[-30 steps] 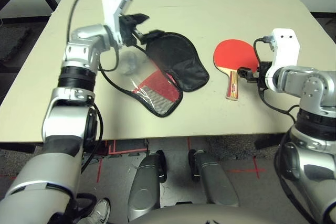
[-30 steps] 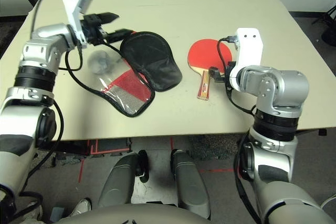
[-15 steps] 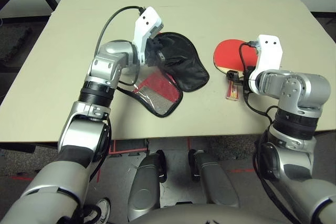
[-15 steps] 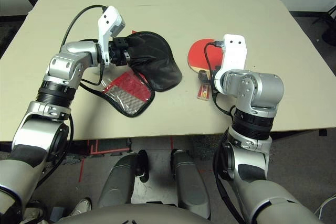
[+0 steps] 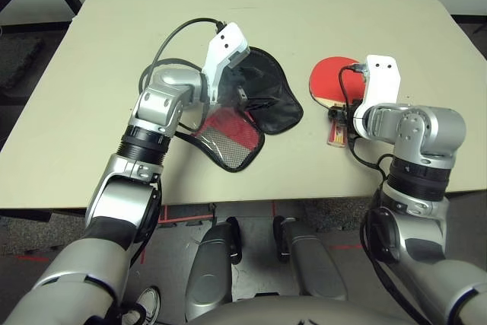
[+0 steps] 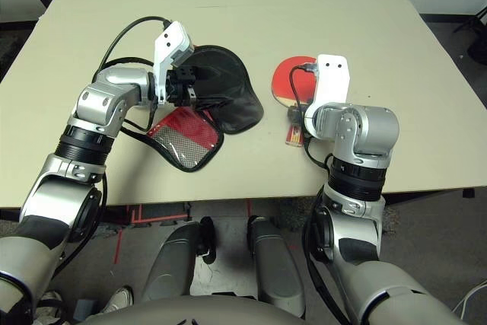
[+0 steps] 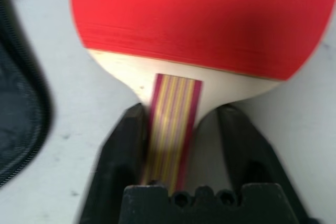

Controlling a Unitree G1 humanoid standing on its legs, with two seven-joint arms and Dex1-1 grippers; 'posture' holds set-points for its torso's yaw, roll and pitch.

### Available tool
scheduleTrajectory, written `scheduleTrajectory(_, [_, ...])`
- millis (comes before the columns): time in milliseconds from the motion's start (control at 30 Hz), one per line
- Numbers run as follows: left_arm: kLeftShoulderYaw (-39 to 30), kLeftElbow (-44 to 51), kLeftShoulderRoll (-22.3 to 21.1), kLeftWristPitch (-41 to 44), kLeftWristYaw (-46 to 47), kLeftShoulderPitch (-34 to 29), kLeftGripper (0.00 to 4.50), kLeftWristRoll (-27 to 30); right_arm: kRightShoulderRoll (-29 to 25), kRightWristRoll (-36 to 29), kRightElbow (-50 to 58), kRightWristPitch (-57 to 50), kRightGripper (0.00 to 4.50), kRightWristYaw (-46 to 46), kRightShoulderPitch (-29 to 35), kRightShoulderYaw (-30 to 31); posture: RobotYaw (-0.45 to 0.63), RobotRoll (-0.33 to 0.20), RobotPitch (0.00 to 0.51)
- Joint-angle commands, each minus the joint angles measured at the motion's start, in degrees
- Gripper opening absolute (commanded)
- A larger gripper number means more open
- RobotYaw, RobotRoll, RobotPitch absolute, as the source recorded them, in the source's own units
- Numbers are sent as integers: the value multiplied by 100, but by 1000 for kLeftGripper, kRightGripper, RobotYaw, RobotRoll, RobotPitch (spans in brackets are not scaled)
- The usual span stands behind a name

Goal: Store the ping-pong paddle in its case and zip it.

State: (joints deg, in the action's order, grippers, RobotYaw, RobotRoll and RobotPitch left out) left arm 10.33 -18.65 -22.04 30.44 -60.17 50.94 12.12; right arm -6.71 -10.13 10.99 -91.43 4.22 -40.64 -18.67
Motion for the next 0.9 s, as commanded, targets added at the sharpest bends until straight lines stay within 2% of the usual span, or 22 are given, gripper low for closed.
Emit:
scheduleTrajectory(33, [53, 73, -42, 45, -44, -60, 4500, 7, 42, 89, -147, -107, 1850, 95, 73, -63, 5, 0, 226])
scheduleTrajectory(233, [33, 87, -32, 41, -29, -29, 4500, 26, -89, 258, -180, -107, 1849, 136, -290, -149, 5, 0, 225])
scheduleTrajectory(367, [-25, 190, -1, 91, 27, 52, 4500, 75, -430, 99, -256, -17, 1849, -191, -829, 230, -2, 0, 220])
scheduleTrajectory(533, [-222, 454, -76, 287, 177, 104, 4500, 177, -486, -142, -274, -102, 1849, -575, -1190, 686, -15, 0, 217])
scheduleTrajectory(633, [-261, 731, -245, 466, 237, 85, 4500, 213, -429, -274, -283, -107, 1849, -728, -1256, 912, -15, 0, 217])
scheduleTrajectory(900, [-376, 1816, -1085, 1217, 221, -154, 4500, 380, -173, -584, -378, -107, 1849, -1024, -1350, 1559, 34, 0, 219])
